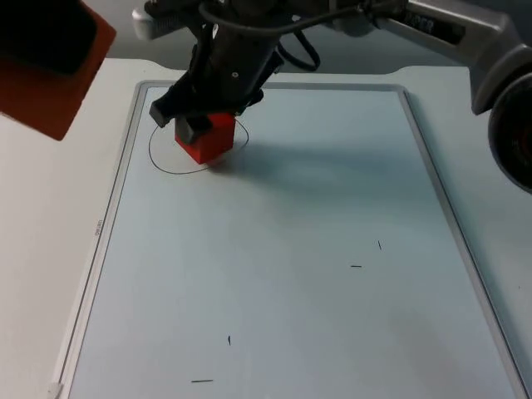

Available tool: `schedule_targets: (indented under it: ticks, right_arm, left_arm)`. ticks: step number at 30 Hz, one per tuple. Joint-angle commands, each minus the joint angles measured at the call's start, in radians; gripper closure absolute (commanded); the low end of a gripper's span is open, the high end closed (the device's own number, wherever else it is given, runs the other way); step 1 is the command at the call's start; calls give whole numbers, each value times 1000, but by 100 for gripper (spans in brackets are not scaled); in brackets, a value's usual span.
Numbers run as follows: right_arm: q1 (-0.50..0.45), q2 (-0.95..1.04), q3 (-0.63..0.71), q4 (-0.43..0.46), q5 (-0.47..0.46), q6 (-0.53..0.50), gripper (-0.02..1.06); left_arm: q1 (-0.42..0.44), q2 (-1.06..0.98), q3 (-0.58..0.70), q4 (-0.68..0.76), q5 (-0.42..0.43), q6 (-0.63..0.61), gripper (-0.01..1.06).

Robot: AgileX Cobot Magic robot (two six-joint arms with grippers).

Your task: Pick up one cube with the left hand and another cube with the right hand. First place the cube in the right hand at the target position, then stack the cube in the left hand on top.

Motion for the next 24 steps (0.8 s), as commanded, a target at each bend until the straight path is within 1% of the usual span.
schedule_targets:
  ticks: [1,7,16,24]
  right_arm:
    - [4,3,-11,-26,-53,-3,105]
    - [4,20,-11,-26,-96,-3,105]
    - [4,68,-11,-26,-106,9,105]
    - [4,68,-11,-26,-120,24,105]
  left_arm:
    - [-4,-7,1,-17,-18,-10,105]
    - [-4,-7,1,-22,-20,-10,105]
    - [-4,-7,1,-36,-20,-11,105]
    - [-4,-7,1,-36,-18,-11,105]
